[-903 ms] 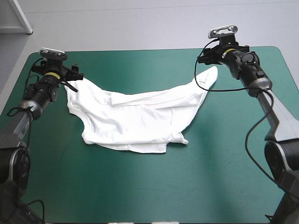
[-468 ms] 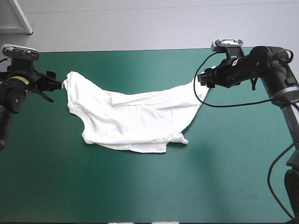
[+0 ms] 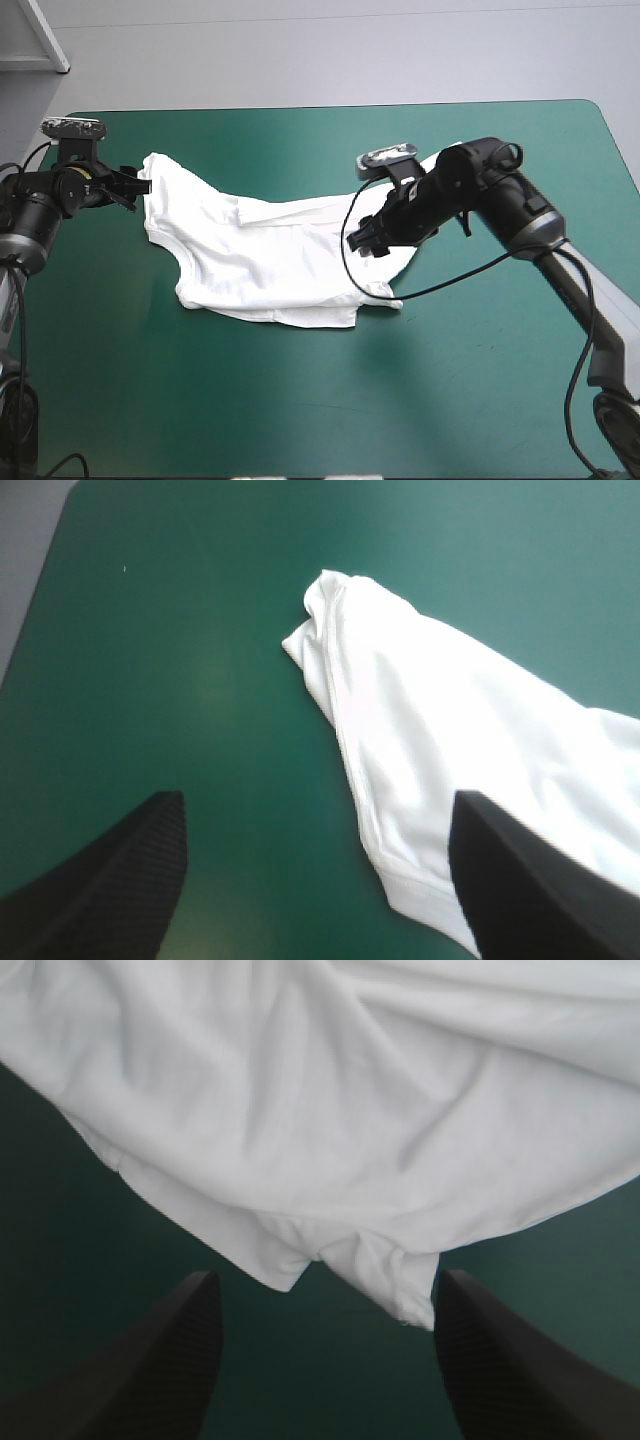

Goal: Fold the cloth

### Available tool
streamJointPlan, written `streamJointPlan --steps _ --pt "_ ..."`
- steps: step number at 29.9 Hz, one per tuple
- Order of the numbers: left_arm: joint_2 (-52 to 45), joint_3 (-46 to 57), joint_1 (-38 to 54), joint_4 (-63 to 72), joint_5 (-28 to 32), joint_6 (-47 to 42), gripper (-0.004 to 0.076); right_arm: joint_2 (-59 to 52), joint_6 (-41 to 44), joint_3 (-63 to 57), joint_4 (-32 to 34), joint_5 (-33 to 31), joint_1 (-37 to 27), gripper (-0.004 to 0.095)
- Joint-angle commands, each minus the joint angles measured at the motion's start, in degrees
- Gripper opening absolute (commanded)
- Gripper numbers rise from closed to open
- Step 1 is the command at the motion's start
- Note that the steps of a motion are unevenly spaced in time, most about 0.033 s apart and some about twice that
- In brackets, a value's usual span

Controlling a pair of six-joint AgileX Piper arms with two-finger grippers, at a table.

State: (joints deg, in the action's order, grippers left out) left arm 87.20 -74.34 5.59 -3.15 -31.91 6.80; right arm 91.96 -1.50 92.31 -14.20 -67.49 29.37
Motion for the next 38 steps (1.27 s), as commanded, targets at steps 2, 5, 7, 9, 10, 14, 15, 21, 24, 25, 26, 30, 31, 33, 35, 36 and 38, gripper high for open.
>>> streamJointPlan --steps 2,5,7,9,10,14,15,21,24,25,26,30,31,33,35,36,38 --pt "4.4 -2.7 1.3 2.6 7.9 -0.6 0.0529 -2.7 5.5 -0.2 7.3 0.9 6.8 0.0581" --pt "10.2 -6.4 1.3 3.6 7.6 0.0 0.0529 -2.7 7.9 -1.6 8.9 -0.1 10.6 0.0581" --pt "13.9 -9.7 1.3 4.0 6.3 0.0 0.0529 -2.8 8.8 -2.8 8.9 -0.1 12.6 0.0581" --pt "17.7 -13.7 1.3 3.6 4.4 0.0 0.0529 -2.8 9.7 -3.8 8.9 -0.1 14.3 0.0581" --pt "19.0 -15.3 1.3 3.1 4.0 0.0 0.0529 -2.8 10.0 -4.2 8.9 -0.1 14.9 0.0581" --pt "24.7 -21.2 1.3 3.1 3.8 0.0 0.0529 -2.8 10.9 -6.4 9.1 -0.1 16.9 0.0580" --pt "26.0 -22.4 1.3 3.1 3.6 -0.1 0.0529 -2.8 11.4 -6.8 9.4 -0.1 17.3 0.0581" --pt "30.8 -25.1 1.3 3.1 3.4 -0.1 0.0521 -2.8 12.2 -9.1 11.1 -0.1 19.0 0.0581" --pt "32.5 -25.1 1.3 3.6 3.3 -0.1 0.0485 -2.8 12.3 -9.1 11.5 -0.1 20.0 0.0580" --pt "33.0 -25.1 1.3 3.7 3.3 -0.1 0.0464 -2.8 12.3 -9.1 11.7 -0.1 20.2 0.0580" --pt "33.3 -25.1 1.3 3.7 3.0 -0.1 0.0437 -2.8 12.3 -9.1 11.6 -0.1 20.2 0.0580" --pt "34.4 -25.1 1.3 3.9 2.6 -0.1 0.0292 -2.7 12.3 -9.1 11.7 0.0 21.6 0.0581" --pt "34.7 -25.1 1.3 3.9 2.4 -0.1 0.0247 -2.6 12.3 -9.1 11.7 0.0 21.9 0.0580" --pt "34.9 -25.1 1.3 3.9 2.4 -0.1 0.0152 -2.1 12.3 -9.1 12.2 0.0 22.8 0.0581" --pt "35.1 -25.1 1.3 3.9 2.4 0.0 0.0079 -1.5 12.3 -9.1 13.3 0.3 23.6 0.0580" --pt "35.1 -25.1 1.3 3.9 2.4 0.0 0.0031 -1.0 12.3 -9.1 13.6 1.0 24.0 0.0580" --pt "35.1 -25.1 1.3 3.9 2.4 0.0 0.0022 0.1 12.3 -9.1 13.8 2.1 24.1 0.0580"
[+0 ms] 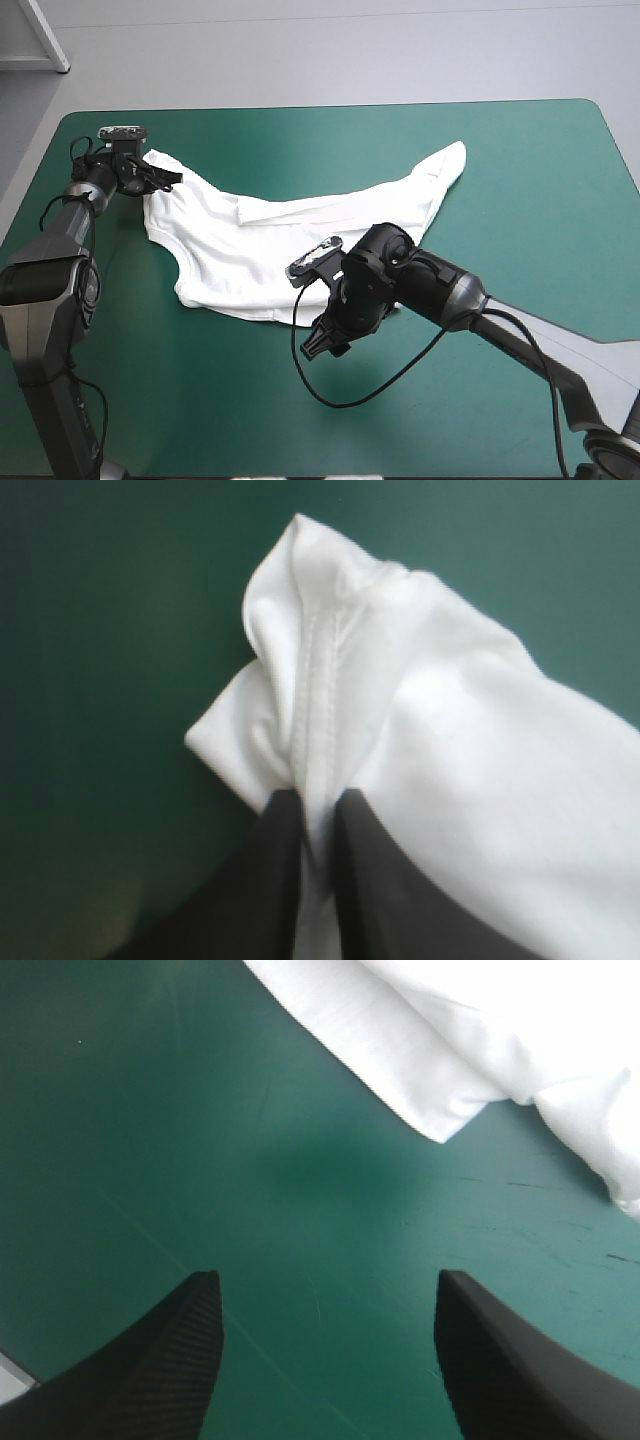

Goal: Fold the cloth

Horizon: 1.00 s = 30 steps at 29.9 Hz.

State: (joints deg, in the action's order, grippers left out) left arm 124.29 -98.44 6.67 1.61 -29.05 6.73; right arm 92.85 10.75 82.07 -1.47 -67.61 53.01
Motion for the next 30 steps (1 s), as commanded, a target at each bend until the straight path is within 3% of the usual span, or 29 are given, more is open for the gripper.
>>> streamJointPlan --steps 1,13,22,30 --pt "-2.0 -1.0 0.2 -0.9 -0.4 0.0 0.0021 0.0 0.1 1.1 1.0 2.5 0.5 0.0580" --pt "-2.0 -1.0 0.2 -0.9 -1.9 0.0 0.0021 8.4 0.1 1.3 8.0 8.1 0.5 0.0580" --pt "-2.0 -1.0 0.2 -1.1 -3.6 0.3 0.0021 11.5 0.1 1.3 6.7 11.6 -2.9 0.0573" --pt "-2.0 -1.0 0.2 -1.6 -3.1 0.4 0.0021 14.1 -3.3 1.2 2.0 11.5 -4.7 0.0344"
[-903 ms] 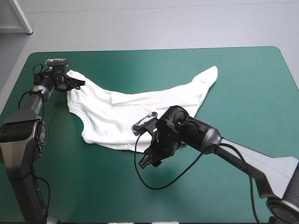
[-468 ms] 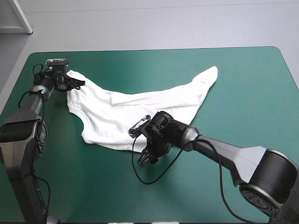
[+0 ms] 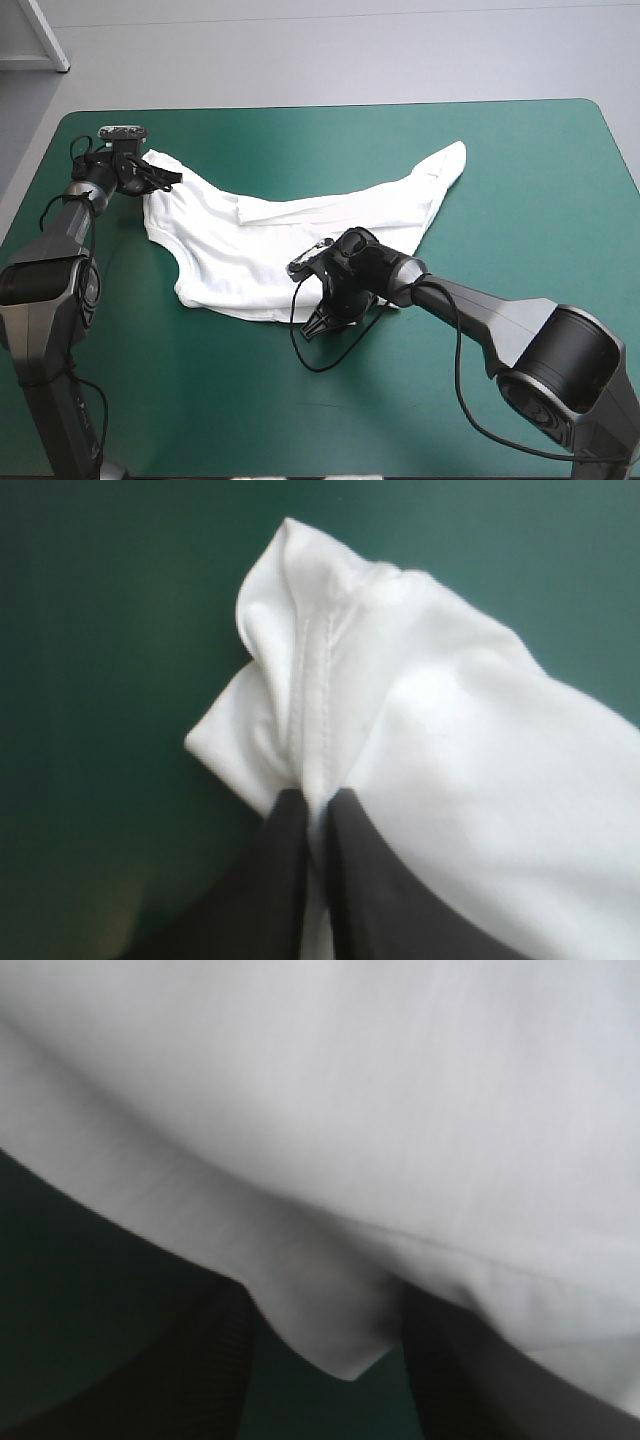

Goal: Fold the cloth

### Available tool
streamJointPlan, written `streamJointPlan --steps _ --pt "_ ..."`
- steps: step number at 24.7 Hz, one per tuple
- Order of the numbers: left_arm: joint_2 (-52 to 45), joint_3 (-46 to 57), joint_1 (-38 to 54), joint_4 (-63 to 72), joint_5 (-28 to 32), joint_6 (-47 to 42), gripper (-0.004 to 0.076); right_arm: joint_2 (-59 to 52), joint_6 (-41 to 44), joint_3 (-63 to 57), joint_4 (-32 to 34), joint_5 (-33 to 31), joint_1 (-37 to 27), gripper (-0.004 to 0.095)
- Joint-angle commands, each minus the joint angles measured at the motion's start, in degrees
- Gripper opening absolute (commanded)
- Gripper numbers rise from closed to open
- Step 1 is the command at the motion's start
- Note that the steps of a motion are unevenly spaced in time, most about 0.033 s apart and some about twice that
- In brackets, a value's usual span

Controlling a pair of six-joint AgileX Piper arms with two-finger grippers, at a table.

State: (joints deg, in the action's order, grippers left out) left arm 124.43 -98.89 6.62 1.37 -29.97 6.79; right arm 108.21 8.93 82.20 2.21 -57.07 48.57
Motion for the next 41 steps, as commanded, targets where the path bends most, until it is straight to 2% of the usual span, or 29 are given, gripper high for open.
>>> streamJointPlan --steps 1,4,8,16,19,24,30,34,41 --pt "-2.2 -0.5 0.3 -1.4 -2.1 0.4 0.0021 -1.2 -1.7 1.0 -1.8 1.0 -0.3 0.0305" --pt "-2.2 -0.5 0.3 -1.4 -2.1 0.4 0.0021 -1.2 -1.8 1.0 -2.2 1.4 -0.3 0.0195" --pt "-2.5 -0.5 0.3 -1.4 -2.1 0.4 0.0021 -1.2 -2.3 1.0 -1.2 2.3 -0.3 -0.0010" --pt "-7.5 -0.5 0.3 -1.4 -2.0 0.4 0.0021 -4.3 -1.4 2.9 7.2 4.4 -0.3 -0.0017" --pt "-11.4 -0.5 0.3 -1.0 -2.0 1.6 0.0021 -7.9 0.2 7.5 13.7 4.1 -0.3 -0.0017" --pt "-18.3 -0.5 0.3 -0.8 -2.0 2.0 0.0021 -11.8 1.1 19.1 22.6 0.8 -0.3 -0.0017" --pt "-34.7 -0.8 0.3 1.8 1.0 2.0 0.0021 -13.2 -1.9 42.2 39.0 -8.0 -0.3 -0.0017" --pt "-41.9 -11.3 0.3 2.1 -3.0 4.6 0.0021 -13.3 -7.5 56.6 48.6 -10.4 -0.3 -0.0017" --pt "-42.3 -32.6 0.2 2.5 -8.0 6.4 0.0021 -13.3 -12.2 74.9 49.1 -4.5 -0.3 -0.0017"
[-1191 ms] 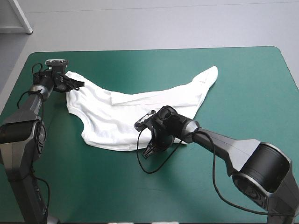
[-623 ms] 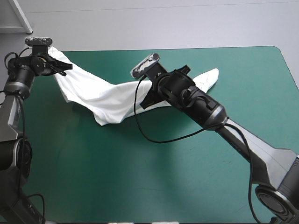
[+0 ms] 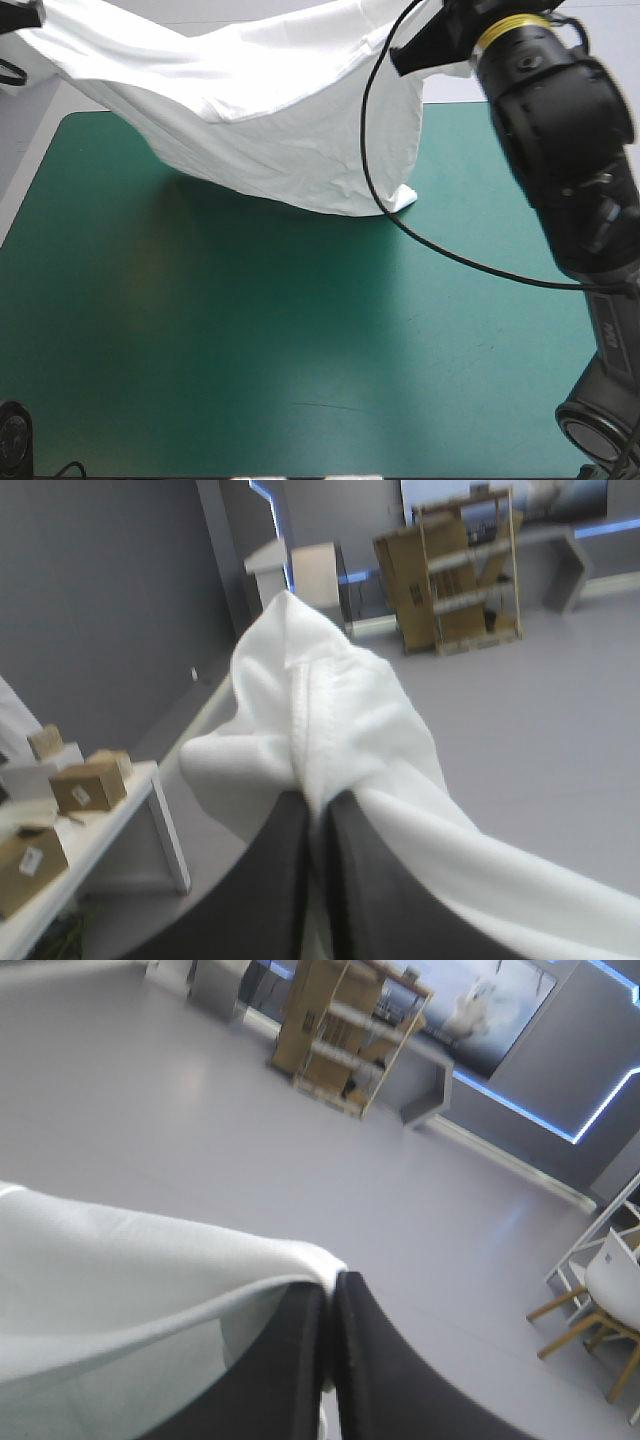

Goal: Fold the cloth

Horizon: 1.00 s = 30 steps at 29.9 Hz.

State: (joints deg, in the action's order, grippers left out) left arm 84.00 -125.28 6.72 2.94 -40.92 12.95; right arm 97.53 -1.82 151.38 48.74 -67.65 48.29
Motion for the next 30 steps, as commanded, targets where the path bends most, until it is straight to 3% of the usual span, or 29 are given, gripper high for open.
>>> streamJointPlan --steps 1,11,18,23,27,30 --pt "-1.9 -7.6 0.1 1.5 2.4 0.5 0.0021 -2.6 -1.5 7.4 1.8 6.8 0.0 -0.0018" --pt "-2.1 -19.4 0.1 6.3 -3.3 4.4 0.0021 -5.0 -5.3 12.5 -2.7 13.6 0.0 -0.0017" --pt "-2.1 -19.6 0.1 5.9 -11.5 4.4 0.0019 -3.9 -5.1 12.2 -7.4 10.1 0.0 -0.0018" --pt "1.4 -13.7 0.1 6.0 -11.1 4.4 0.0019 -0.5 -3.4 10.9 -7.4 8.1 -0.3 -0.0018" --pt "4.9 -7.7 0.1 10.0 -9.2 5.0 0.0019 3.8 2.8 8.5 -8.0 4.9 -6.2 -0.0018" --pt "7.2 -4.0 0.1 12.4 -7.6 7.5 0.0019 8.2 3.1 6.9 -15.5 5.3 -13.6 -0.0018"
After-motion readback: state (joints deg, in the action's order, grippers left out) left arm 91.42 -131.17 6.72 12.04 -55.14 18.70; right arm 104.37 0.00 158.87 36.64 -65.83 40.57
